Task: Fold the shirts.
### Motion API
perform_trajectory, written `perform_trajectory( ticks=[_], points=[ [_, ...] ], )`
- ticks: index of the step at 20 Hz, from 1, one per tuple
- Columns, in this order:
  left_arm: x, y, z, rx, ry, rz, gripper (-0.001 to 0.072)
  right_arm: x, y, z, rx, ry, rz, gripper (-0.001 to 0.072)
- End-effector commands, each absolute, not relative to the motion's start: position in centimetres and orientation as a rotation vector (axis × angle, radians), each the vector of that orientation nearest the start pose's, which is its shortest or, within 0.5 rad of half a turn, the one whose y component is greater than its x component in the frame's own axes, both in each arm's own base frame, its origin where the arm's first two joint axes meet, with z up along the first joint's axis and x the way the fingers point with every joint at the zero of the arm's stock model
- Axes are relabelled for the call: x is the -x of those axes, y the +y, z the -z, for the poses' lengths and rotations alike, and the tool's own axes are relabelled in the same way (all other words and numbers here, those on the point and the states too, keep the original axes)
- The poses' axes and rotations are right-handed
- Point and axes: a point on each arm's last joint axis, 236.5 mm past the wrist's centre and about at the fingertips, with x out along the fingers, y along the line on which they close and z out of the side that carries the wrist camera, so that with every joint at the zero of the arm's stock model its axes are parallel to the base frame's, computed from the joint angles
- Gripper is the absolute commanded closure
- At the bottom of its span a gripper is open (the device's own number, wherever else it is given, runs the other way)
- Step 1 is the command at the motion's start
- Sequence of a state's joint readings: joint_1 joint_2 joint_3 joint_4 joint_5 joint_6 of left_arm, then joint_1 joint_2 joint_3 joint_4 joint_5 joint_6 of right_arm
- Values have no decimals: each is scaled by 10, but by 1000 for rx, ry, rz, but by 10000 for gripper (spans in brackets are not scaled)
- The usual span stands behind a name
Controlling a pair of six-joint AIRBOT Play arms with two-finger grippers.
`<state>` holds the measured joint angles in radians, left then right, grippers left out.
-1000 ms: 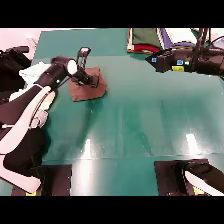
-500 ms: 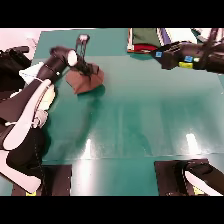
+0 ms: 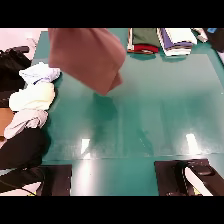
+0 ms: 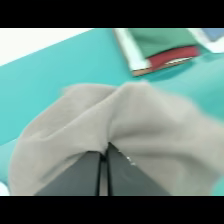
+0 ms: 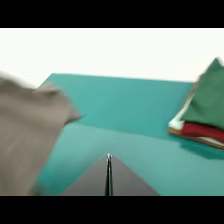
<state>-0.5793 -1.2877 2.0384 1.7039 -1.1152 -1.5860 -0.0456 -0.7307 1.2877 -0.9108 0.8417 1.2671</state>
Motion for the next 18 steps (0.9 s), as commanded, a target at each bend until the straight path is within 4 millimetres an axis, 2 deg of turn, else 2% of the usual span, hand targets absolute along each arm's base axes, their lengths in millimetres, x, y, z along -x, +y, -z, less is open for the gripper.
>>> perform_trajectory(
  ticks=[1, 2, 5, 6, 7, 8, 10, 12, 14, 16, 18],
  points=[
    [-353, -270, -374, -235, 360, 597, 676, -336, 73, -371, -236, 181, -357, 695],
    [-347, -291, -351, -264, 405, 640, 675, -337, 74, -373, -229, 190, -363, 695],
    [-317, -354, -260, -357, 586, 812, 668, -342, 81, -381, -203, 233, -400, 695],
    [-309, -369, -237, -355, 634, 865, 409, -344, 83, -381, -195, 252, -413, 695],
    [-306, -379, -221, -331, 663, 893, 128, -346, 86, -380, -187, 276, -427, 695],
    [-312, -378, -214, -334, 671, 879, 118, -348, 88, -379, -178, 299, -439, 695],
    [-343, -349, -213, -333, 674, 774, 118, -349, 92, -375, -165, 341, -462, 695],
    [-385, -287, -205, -272, 745, 600, 118, -350, 93, -369, -162, 369, -471, 695],
    [-414, -219, -181, -172, 861, 427, 118, -347, 94, -366, -158, 386, -477, 695],
    [-419, -167, -136, -51, 1014, 326, 118, -346, 95, -363, -156, 398, -481, 695],
    [-406, -135, -86, 12, 1164, 285, 118, -345, 96, -362, -155, 403, -483, 695]
  ],
)
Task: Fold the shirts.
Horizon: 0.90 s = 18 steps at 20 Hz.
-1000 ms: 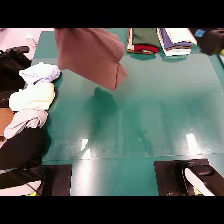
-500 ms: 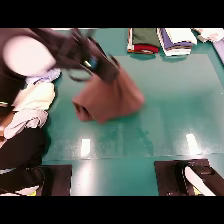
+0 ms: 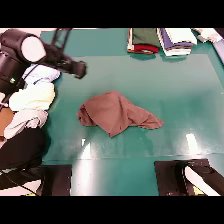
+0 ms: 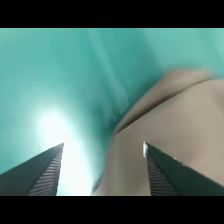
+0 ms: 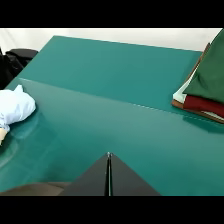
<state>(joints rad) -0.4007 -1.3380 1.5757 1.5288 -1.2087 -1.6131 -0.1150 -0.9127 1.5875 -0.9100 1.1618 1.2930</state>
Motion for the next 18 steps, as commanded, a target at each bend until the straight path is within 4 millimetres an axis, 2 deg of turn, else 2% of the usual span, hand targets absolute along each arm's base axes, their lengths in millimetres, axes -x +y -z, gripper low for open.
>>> perform_trajectory(
  ticks=[1, 2, 4, 7, 10, 12, 15, 16, 18],
  points=[
    [-397, -123, -63, 32, 1228, 263, 118, -345, 96, -362, -155, 403, -484, 695],
    [-387, -115, -40, 46, 1285, 244, 119, -345, 96, -362, -155, 406, -485, 695],
    [-364, -110, 2, 54, 1376, 232, 118, -344, 97, -360, -154, 412, -488, 695],
    [-338, -136, 41, 149, 1431, 332, 118, -342, 104, -360, -148, 413, -507, 695],
    [-324, -156, 64, 242, 1431, 391, 118, -338, 118, -361, -140, 411, -547, 695],
    [-319, -160, 74, 259, 1430, 385, 118, -338, 123, -363, -136, 405, -558, 695],
    [-325, -175, 73, 254, 1380, 405, 120, -338, 123, -363, -136, 404, -557, 695],
    [-328, -180, 73, 242, 1361, 413, 225, -337, 122, -362, -135, 409, -558, 695],
    [-332, -182, 70, 240, 1343, 415, 667, -336, 118, -352, -118, 447, -545, 695]
  ],
)
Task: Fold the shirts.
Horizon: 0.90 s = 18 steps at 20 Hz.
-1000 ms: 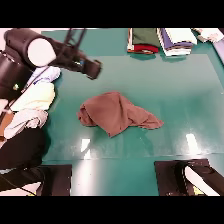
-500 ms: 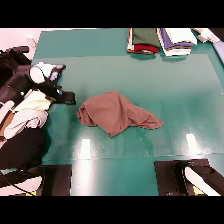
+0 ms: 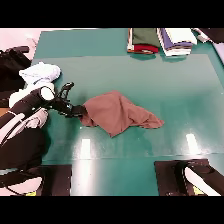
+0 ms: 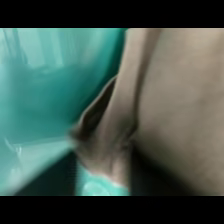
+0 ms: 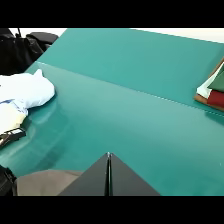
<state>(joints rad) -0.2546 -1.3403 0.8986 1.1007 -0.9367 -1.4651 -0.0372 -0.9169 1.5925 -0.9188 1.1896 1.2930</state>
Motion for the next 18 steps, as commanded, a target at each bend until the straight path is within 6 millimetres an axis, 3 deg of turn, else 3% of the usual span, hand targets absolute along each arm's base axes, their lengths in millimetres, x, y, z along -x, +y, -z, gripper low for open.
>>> perform_trajectory(
  ticks=[1, 3, 6, 7, 8, 9, 11, 15, 18],
  points=[
    [-337, -180, 64, 234, 1332, 415, 673, -334, 112, -338, -116, 486, -529, 695],
    [-355, -172, 41, 225, 1282, 411, 673, -326, 89, -285, -147, 637, -459, 695],
    [-383, -160, -6, 219, 1147, 400, 673, -288, 27, -148, -247, 998, -236, 678],
    [-389, -159, -16, 205, 1117, 400, 673, -270, 12, -102, -309, 1109, -175, 441],
    [-392, -159, -21, 204, 1105, 401, 674, -253, 7, -63, -390, 1193, -142, 249],
    [-393, -160, -22, 207, 1100, 401, 673, -236, 9, -25, -475, 1273, -123, 247],
    [-392, -159, -20, 205, 1105, 400, 673, -212, 23, 30, -582, 1379, -126, 249],
    [-392, -159, -20, 205, 1107, 400, 673, -208, 73, 78, -671, 1453, -235, 263],
    [-392, -159, -20, 205, 1107, 400, 673, -214, 103, 95, -546, 1518, -324, 264]
  ],
)
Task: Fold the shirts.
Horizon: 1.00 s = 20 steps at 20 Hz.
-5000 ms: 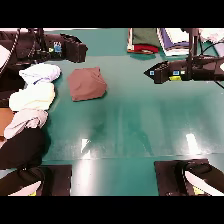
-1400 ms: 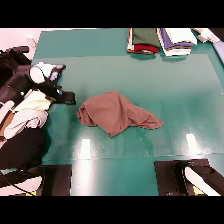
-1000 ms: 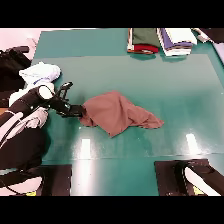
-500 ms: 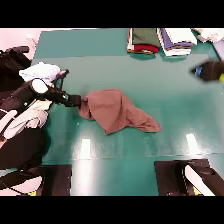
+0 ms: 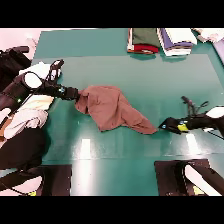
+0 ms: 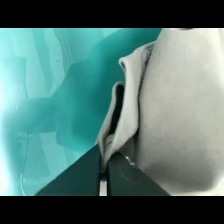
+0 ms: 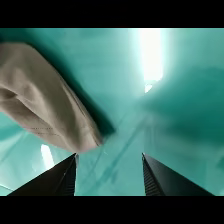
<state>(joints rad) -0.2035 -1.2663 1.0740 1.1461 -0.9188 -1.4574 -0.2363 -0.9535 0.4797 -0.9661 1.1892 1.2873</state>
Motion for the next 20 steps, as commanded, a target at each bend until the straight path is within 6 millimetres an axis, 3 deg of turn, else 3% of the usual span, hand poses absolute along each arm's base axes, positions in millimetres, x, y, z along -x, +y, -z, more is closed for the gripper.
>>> perform_trajectory(
  ticks=[1, 2, 4, 5, 7, 8, 10, 12, 14, 17, 18, 20],
  points=[
    [-392, -159, -20, 205, 1107, 400, 673, -218, 114, 97, -501, 1532, -359, 266],
    [-391, -159, -19, 204, 1109, 401, 673, -223, 124, 98, -460, 1541, -392, 310],
    [-390, -158, -19, 198, 1114, 400, 673, -234, 138, 97, -368, 1548, -447, 603],
    [-391, -156, -20, 182, 1109, 395, 673, -241, 142, 94, -311, 1540, -470, 695],
    [-399, -146, -35, 124, 1070, 372, 674, -261, 140, 73, -218, 1493, -491, 695],
    [-406, -138, -56, 94, 1014, 350, 673, -274, 133, 56, -171, 1452, -479, 695],
    [-419, -120, -119, 25, 855, 298, 674, -303, 110, -1, -63, 1310, -442, 696],
    [-419, -102, -201, -30, 662, 251, 673, -328, 83, -83, 0, 1109, -382, 696],
    [-400, -92, -285, -39, 471, 239, 673, -338, 61, -169, 11, 887, -318, 696],
    [-345, -81, -394, -17, 215, 244, 674, -318, 34, -295, 30, 568, -217, 696],
    [-323, -77, -424, -8, 138, 248, 674, -305, 27, -330, 42, 477, -184, 696],
    [-275, -68, -476, 7, -6, 251, 674, -278, 14, -379, 57, 347, -118, 696]
  ],
)
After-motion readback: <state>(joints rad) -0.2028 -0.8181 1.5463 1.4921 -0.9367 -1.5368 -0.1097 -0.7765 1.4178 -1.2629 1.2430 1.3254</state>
